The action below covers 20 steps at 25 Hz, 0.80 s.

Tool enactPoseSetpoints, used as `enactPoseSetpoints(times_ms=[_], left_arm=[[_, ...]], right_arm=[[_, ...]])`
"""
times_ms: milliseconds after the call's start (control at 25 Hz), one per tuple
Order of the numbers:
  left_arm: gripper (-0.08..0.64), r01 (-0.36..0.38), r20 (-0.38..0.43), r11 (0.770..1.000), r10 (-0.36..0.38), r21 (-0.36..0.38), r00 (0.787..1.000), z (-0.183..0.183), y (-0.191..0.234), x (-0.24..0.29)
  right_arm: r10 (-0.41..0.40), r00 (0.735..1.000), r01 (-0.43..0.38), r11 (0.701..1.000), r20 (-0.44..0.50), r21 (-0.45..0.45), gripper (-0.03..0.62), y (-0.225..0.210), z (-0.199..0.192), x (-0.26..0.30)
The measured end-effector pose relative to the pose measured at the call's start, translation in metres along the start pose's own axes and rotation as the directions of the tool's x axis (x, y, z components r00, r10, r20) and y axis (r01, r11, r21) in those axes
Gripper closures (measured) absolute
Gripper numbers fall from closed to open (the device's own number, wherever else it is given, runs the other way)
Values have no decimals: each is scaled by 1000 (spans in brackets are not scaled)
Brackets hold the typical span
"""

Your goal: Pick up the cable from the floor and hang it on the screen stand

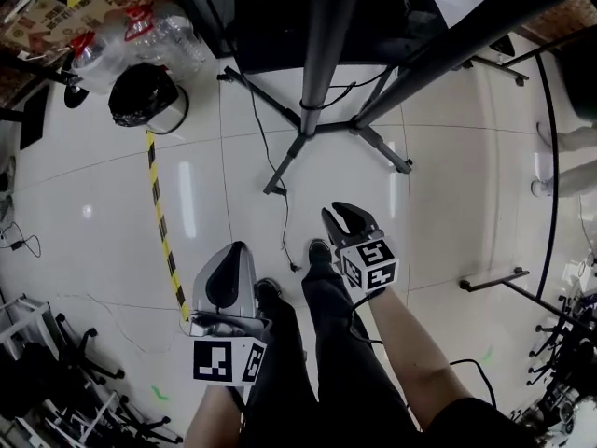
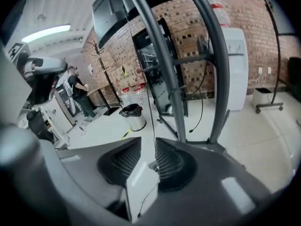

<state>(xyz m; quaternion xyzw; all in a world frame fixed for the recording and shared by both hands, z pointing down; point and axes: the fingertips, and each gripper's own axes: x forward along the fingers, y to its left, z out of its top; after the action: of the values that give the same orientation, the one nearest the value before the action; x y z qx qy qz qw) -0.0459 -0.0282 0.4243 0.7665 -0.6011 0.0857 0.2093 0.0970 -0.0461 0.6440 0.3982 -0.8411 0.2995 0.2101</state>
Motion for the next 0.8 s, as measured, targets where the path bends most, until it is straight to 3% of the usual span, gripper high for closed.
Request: enactPoseSetpoints(times_ms=[80,320,480,800], left_arm=[[556,15,-12,1000,-15,-11,1000,-26,7,10],[556,10,-79,1000,-11,-16,997,-115,42,21],[555,-8,-128,999,3,-37,992,-166,66,23],[555,4,-131,1000,-7,-26,991,-217,106,43]], right_arm=[[5,1000,-4,999,-19,54,492,-6,-24,25],[40,993,-37,999,-108,28,492,-8,-99,84],[51,982,-35,995,-181,95,491,-16,-154,109],[54,963,-19,990,-262,136,491,-24,-226,165]])
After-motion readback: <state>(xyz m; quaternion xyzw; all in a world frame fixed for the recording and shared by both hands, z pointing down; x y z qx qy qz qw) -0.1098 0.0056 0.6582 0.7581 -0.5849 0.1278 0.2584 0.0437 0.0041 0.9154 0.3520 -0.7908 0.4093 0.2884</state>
